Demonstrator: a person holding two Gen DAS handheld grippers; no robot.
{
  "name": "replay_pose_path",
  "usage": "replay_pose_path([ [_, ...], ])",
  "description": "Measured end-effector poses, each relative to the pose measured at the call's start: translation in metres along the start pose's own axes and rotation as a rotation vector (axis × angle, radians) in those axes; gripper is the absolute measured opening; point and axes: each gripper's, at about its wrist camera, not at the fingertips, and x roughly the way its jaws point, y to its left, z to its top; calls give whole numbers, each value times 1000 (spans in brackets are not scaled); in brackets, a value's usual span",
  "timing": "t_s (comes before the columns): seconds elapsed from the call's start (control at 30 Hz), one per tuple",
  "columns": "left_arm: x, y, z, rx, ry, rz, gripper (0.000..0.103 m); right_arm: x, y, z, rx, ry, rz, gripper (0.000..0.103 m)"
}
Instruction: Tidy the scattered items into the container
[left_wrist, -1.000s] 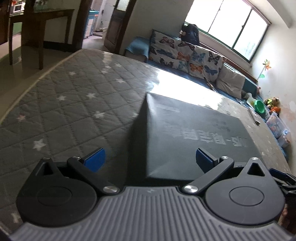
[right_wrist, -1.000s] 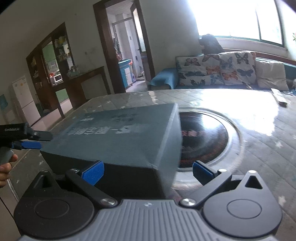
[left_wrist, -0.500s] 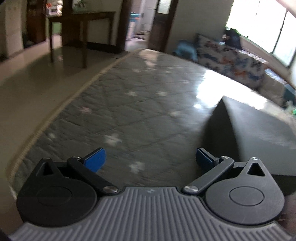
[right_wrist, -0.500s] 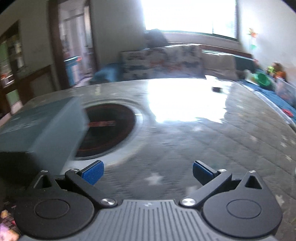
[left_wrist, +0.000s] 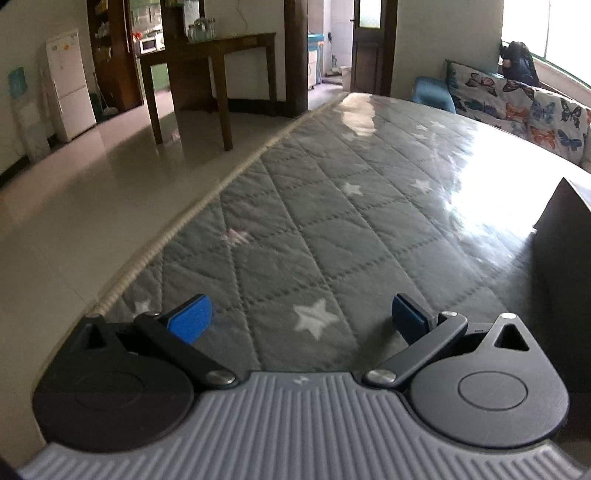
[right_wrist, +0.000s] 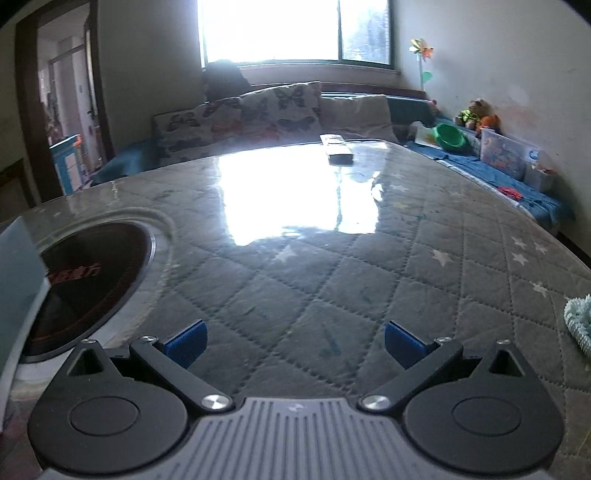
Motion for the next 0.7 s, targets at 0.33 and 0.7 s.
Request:
replay_pose_path([
  [0.33, 14, 4, -1, 5, -53, -10, 103, 12, -7, -1, 14, 15, -40, 103],
  [0.7, 32, 1, 14, -28, -55, 22, 103, 22, -8, 4, 29, 19, -89, 103],
])
